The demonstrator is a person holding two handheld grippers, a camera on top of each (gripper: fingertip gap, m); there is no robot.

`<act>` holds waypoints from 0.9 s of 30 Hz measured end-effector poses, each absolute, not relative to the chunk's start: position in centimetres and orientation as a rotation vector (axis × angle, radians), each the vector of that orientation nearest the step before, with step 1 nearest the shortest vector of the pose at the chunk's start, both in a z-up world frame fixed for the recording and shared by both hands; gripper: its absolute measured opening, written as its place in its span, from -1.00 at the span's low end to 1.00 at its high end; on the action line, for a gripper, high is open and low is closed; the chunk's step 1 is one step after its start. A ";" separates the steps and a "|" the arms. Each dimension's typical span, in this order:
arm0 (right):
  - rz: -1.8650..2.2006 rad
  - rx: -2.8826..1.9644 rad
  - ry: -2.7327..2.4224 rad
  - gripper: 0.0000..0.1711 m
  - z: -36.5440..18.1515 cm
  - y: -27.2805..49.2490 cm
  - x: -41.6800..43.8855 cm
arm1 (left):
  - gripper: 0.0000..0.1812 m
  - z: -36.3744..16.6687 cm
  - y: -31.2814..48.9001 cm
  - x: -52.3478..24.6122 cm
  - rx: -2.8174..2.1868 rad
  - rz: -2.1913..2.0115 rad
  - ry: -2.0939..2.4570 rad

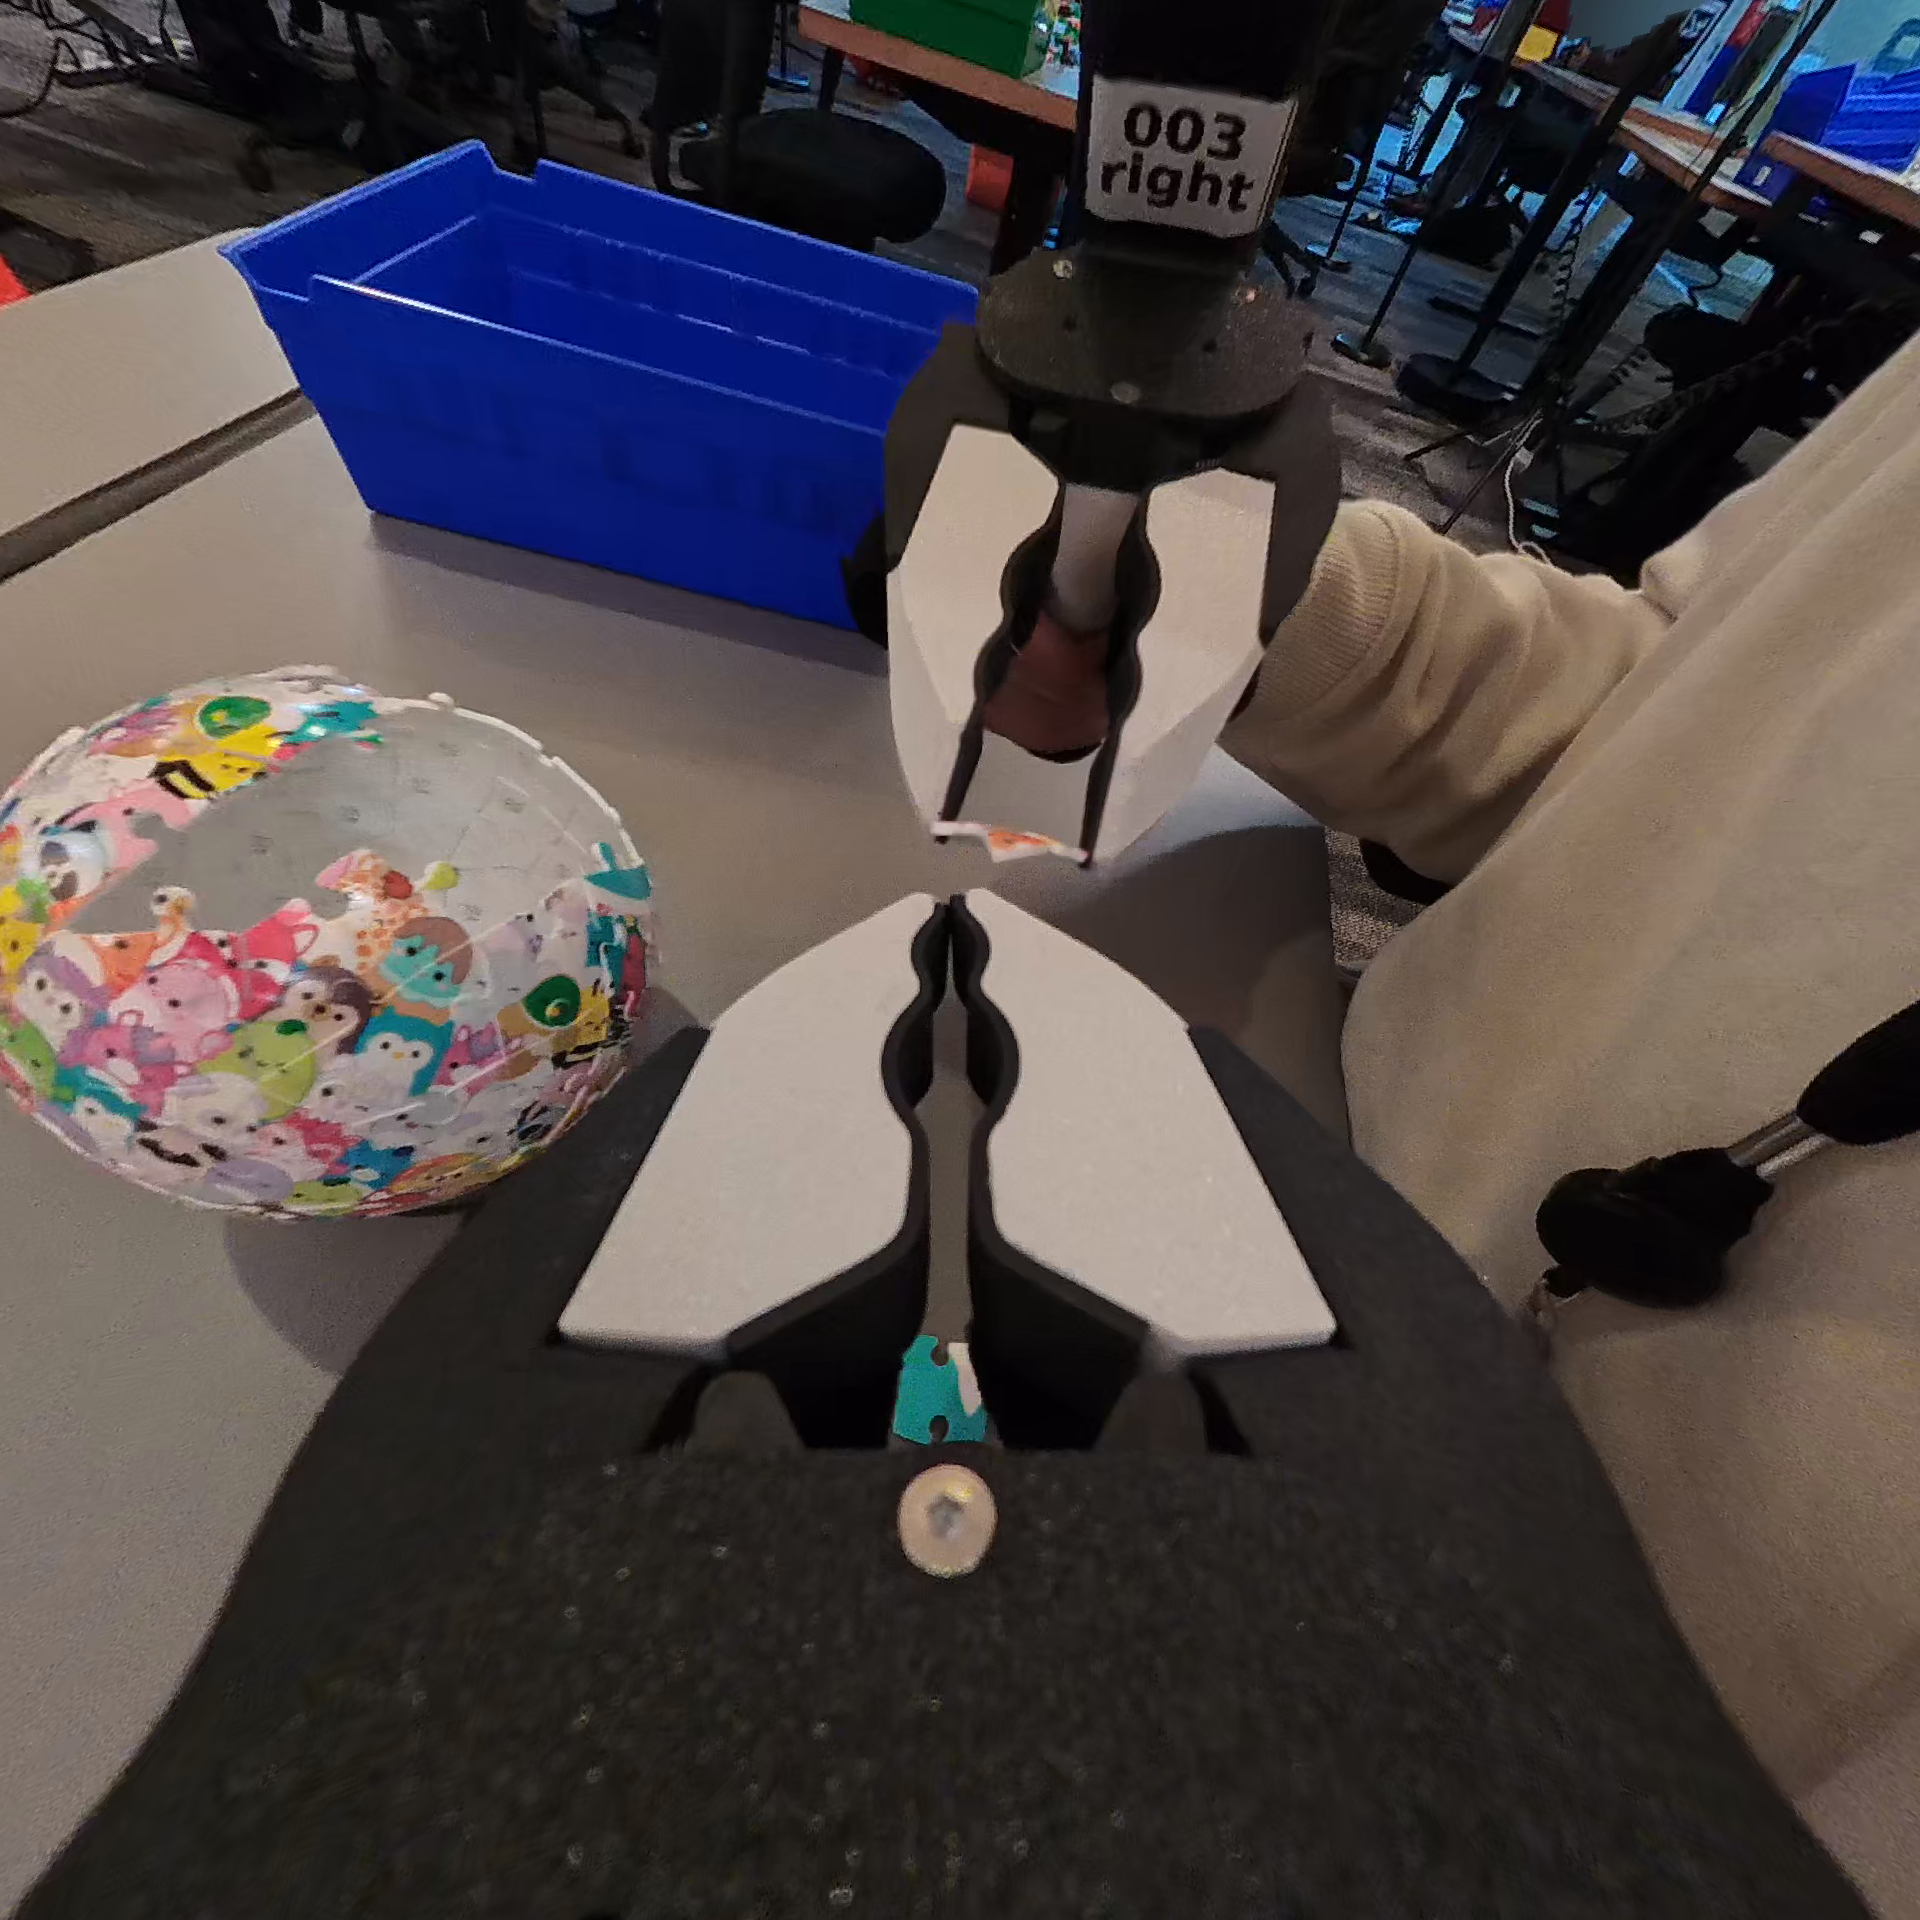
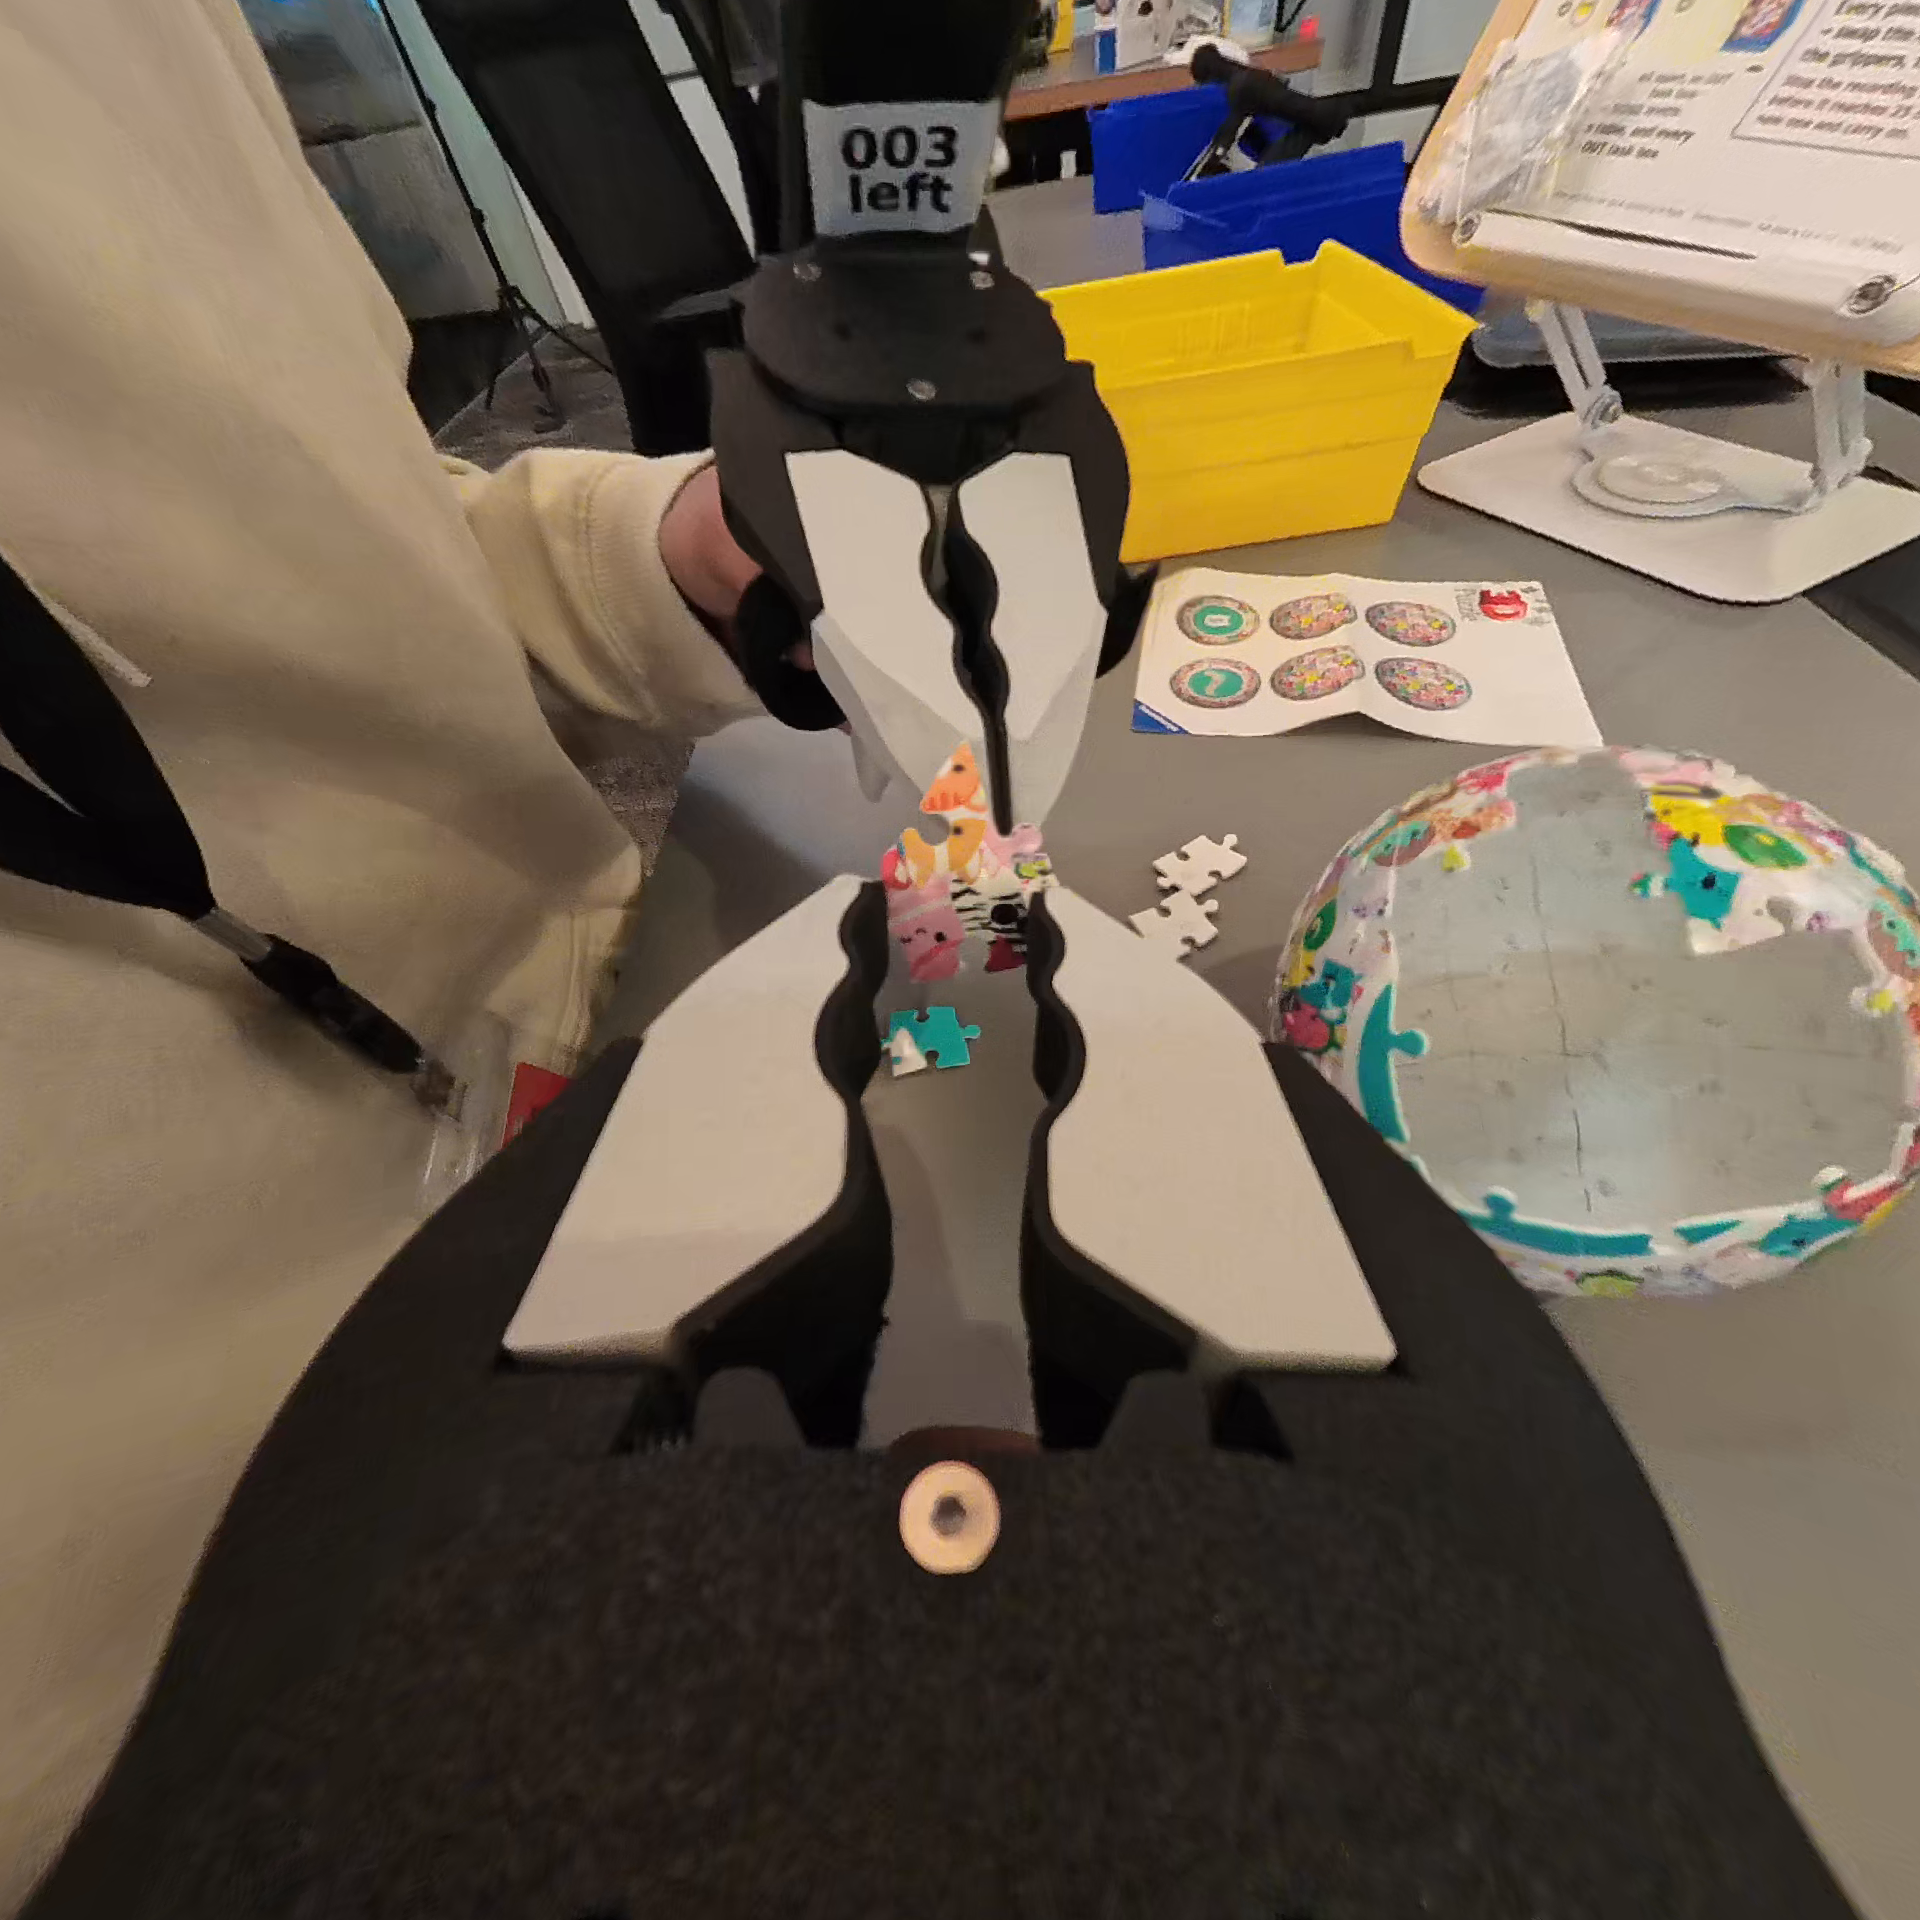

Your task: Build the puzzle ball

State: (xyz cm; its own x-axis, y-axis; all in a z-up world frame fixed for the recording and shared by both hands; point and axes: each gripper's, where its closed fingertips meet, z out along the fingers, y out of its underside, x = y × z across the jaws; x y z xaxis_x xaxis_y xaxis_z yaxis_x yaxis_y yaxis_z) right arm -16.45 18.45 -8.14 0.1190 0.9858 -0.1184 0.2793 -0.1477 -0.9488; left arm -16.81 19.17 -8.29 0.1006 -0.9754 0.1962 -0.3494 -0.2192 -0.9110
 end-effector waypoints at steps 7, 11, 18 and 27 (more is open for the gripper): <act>0.997 -1.624 -1.168 -0.70 -9.1 19.0 -15.8 | -1.00 -8.3 18.7 -16.4 -1.681 -1.126 1.300; 0.722 -1.840 -0.834 -0.70 -12.1 24.3 -12.1 | -0.90 -9.3 19.7 -16.5 -1.738 -1.024 1.275; 0.731 -1.907 -0.562 -0.70 -12.5 26.3 -10.0 | -0.87 -10.0 20.8 -15.6 -1.807 -1.005 1.202; 0.709 -1.879 -0.635 -0.70 -12.3 25.7 -9.7 | -0.87 -9.6 23.4 -16.3 -1.842 -0.933 1.126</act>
State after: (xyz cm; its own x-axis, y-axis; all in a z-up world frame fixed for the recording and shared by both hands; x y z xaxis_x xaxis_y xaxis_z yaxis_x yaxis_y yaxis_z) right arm -9.73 25.74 -12.32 0.6919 0.6954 -0.1940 0.1165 -0.3727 -0.9206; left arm -16.28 23.39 -9.64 0.3411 -0.9208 0.1894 -0.3570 -0.3133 -0.8800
